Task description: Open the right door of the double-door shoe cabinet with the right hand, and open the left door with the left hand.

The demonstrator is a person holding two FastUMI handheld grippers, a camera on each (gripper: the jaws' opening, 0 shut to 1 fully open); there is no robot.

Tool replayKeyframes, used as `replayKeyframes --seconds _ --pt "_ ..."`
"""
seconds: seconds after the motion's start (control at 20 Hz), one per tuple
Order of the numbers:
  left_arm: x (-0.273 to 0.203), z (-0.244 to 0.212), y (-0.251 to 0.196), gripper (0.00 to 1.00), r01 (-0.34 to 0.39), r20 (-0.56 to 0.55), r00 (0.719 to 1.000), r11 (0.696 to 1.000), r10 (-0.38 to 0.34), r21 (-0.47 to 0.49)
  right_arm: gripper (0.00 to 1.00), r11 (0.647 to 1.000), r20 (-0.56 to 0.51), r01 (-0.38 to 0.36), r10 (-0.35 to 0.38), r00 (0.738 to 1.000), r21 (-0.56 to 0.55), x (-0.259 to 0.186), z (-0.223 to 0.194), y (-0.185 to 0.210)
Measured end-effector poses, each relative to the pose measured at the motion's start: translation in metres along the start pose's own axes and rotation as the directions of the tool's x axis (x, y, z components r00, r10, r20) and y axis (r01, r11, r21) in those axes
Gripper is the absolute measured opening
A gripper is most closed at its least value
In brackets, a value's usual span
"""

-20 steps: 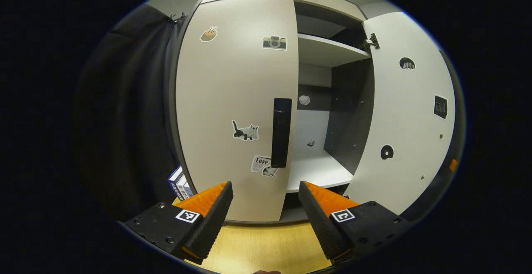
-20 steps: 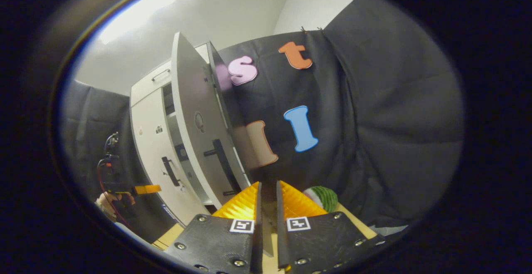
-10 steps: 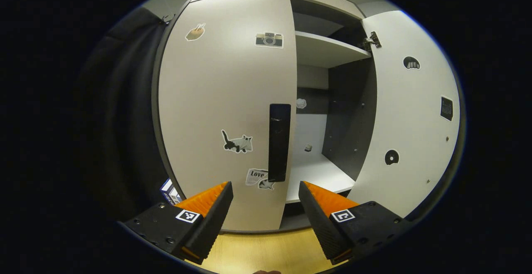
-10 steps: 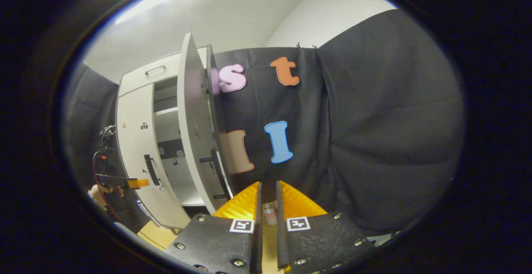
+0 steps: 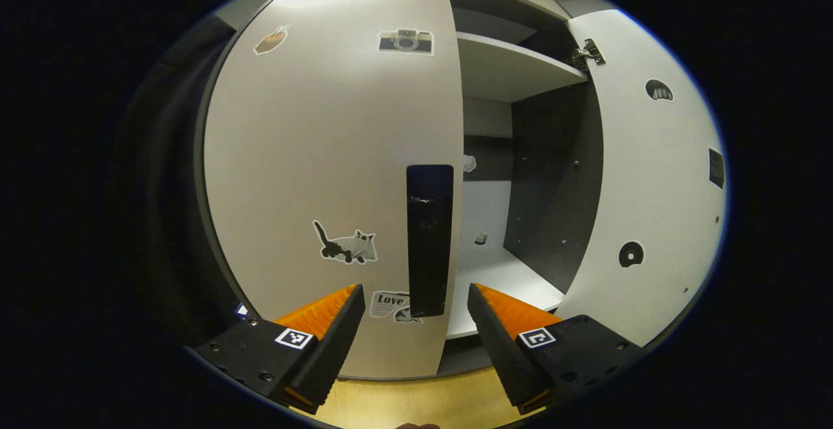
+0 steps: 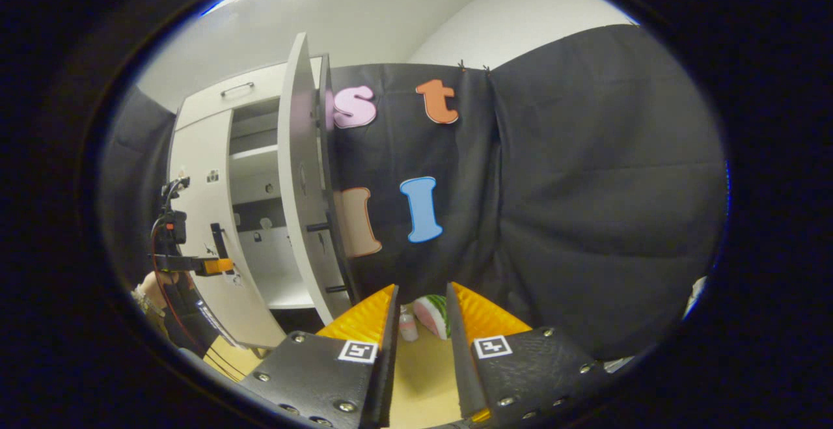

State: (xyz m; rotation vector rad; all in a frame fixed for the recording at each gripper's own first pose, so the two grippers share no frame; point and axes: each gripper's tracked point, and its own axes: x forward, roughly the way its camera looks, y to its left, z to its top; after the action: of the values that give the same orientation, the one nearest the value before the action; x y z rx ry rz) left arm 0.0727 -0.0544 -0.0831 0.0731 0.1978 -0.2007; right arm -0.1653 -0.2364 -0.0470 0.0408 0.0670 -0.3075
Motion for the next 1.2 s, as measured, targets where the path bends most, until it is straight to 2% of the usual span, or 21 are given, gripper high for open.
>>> replayKeyframes --seconds 0.2,0.35,0.8,0.85,0.95,1.05,1.1,1.15,1.2 --pt "0.020 -0.002 0.001 0.99 0.005 -0.007 1.000 1.000 -0.005 0.006 0.40 0.998 -0.035 0.038 -0.039 0.999 -0.044 -0.001 -0.010 -0.001" --pt "0.025 -0.001 0.005 0.96 -0.028 0.008 1.000 1.000 0.028 0.007 0.40 0.997 -0.043 0.043 -0.046 0.998 -0.065 0.004 -0.011 0.008" --pt "0.029 -0.004 0.011 0.95 -0.121 0.016 0.993 0.991 0.121 0.050 0.40 0.996 -0.079 0.010 -0.018 0.997 -0.092 0.024 -0.022 0.032" --pt "0.029 -0.004 0.015 0.94 -0.142 0.020 0.990 0.989 0.141 0.049 0.40 0.995 -0.085 0.008 -0.017 0.996 -0.096 0.024 -0.023 0.032" --pt "0.029 -0.003 0.014 0.80 -0.144 0.021 0.989 0.989 0.144 0.041 0.39 0.995 -0.091 0.007 -0.016 0.996 -0.103 0.023 -0.023 0.031" --pt "0.029 -0.004 0.013 0.79 -0.148 0.014 0.989 0.987 0.148 0.058 0.39 0.995 -0.092 -0.002 -0.007 0.996 -0.102 0.022 -0.023 0.033" --pt "0.030 -0.004 0.013 0.76 -0.146 0.013 0.989 0.988 0.146 0.052 0.30 0.995 -0.093 -0.005 -0.004 0.996 -0.104 0.020 -0.024 0.033" --pt "0.030 -0.006 0.006 0.75 -0.118 0.004 0.993 0.992 0.118 0.036 0.30 0.994 -0.093 -0.008 -0.002 0.996 -0.108 0.019 -0.023 0.031" --pt "0.032 -0.006 0.002 0.67 -0.099 0.008 0.995 0.995 0.099 0.024 0.30 0.994 -0.094 -0.011 0.000 0.996 -0.111 0.017 -0.025 0.031"
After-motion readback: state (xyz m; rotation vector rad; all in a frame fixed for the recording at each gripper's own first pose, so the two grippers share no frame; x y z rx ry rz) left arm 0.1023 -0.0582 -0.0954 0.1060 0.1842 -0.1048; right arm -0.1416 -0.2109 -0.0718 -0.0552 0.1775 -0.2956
